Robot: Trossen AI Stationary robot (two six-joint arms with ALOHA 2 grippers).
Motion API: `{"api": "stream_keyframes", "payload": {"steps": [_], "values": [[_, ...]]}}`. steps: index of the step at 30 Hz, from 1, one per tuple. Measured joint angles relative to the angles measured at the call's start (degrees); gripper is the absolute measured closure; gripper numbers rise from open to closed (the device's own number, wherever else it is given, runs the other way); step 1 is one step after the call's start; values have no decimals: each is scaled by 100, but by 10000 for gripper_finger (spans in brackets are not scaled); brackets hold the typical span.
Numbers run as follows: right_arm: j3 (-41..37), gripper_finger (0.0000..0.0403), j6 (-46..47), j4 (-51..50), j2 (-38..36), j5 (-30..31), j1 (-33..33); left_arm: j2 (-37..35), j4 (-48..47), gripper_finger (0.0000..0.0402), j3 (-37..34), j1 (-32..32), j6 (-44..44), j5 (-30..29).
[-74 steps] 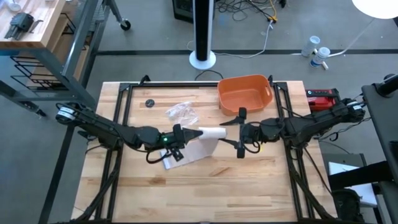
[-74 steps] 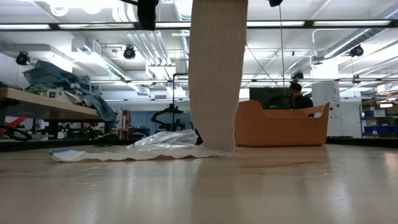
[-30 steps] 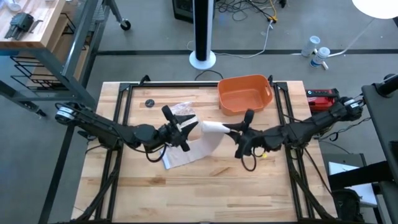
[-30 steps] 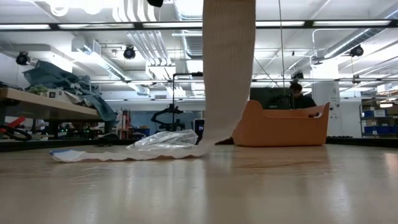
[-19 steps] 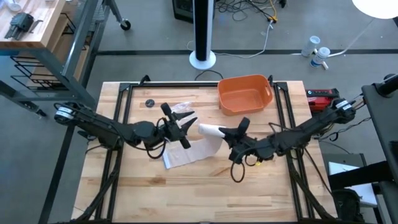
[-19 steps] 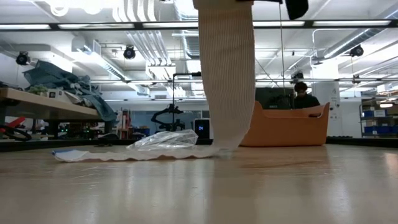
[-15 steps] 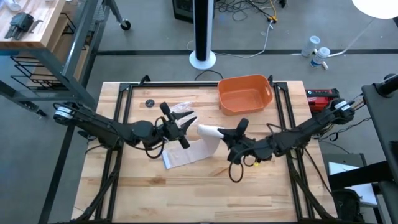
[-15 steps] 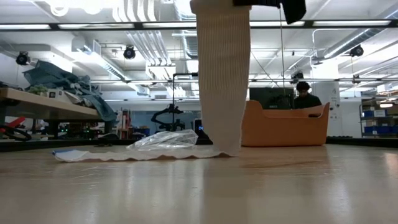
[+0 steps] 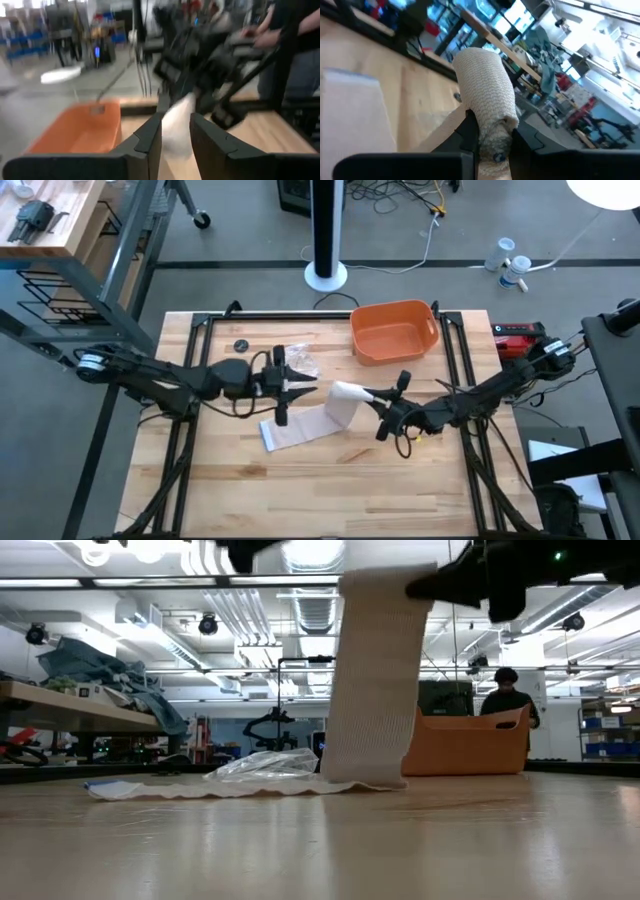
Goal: Roll bandage
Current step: Roll the brown bandage
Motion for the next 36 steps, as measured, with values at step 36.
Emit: {"api": "stream_keyframes", "payload": {"steps": [36], "values": [[892, 349, -834, -1004, -2, 18, 72, 1370, 1832, 210, -173, 403, -639, 1004]]}}
